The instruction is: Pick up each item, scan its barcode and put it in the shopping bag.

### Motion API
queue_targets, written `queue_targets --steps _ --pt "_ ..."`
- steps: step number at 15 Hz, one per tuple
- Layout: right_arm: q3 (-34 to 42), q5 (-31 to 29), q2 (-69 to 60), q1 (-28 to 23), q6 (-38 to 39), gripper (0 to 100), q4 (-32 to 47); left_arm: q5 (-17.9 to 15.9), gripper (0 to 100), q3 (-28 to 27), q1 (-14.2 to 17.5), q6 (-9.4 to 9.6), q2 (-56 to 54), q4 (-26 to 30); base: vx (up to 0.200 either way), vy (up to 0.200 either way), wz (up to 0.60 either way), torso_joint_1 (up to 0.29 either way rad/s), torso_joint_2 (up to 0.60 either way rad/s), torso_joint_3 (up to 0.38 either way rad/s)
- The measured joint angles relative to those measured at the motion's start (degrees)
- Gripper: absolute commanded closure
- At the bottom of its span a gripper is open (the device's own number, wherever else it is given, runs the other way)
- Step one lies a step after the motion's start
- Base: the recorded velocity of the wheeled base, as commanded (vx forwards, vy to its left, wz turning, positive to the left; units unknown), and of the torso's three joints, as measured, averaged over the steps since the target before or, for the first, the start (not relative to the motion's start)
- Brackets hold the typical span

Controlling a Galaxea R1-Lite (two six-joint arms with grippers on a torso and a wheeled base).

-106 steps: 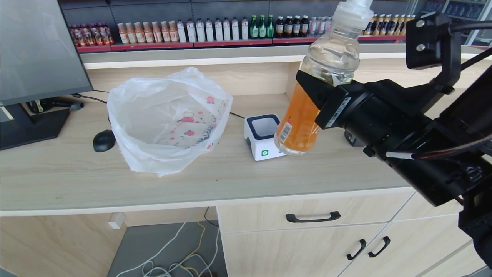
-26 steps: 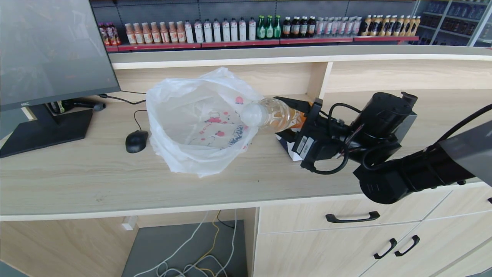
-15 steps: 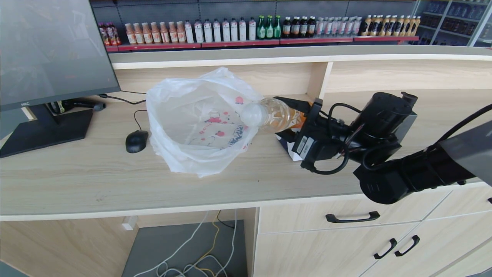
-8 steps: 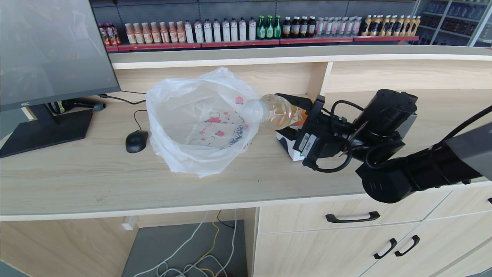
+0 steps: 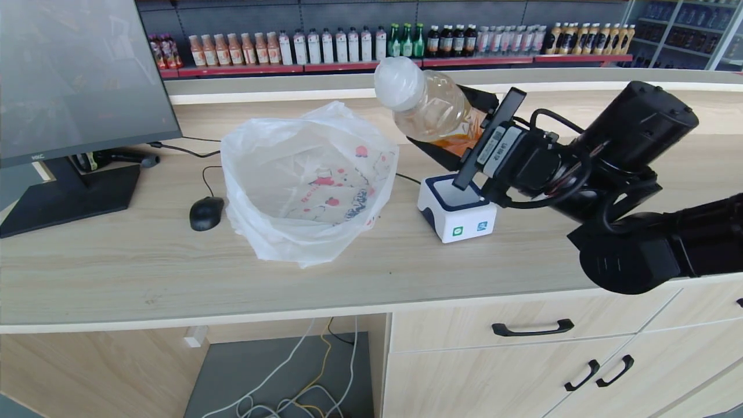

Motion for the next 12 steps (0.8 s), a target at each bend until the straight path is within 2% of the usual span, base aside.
queue_targets --steps 4,9,12 --pt "-2.12 -3.97 -2.9 1.79 11.67 100 1.94 0.0 0 0.0 0.0 0.0 0.0 0.0 0.0 0.0 0.0 0.0 0.0 0.0" --pt "-5.51 -8.66 -6.53 0.13 33.87 100 2.01 0.0 0 0.0 0.0 0.18 0.0 0.0 0.0 0.0 0.0 0.0 0.0 0.0" --pt "-4.25 -20.92 -7.62 -0.23 44.35 100 -0.72 0.0 0 0.0 0.0 0.18 0.02 0.0 0.0 0.0 0.0 0.0 0.0 0.0"
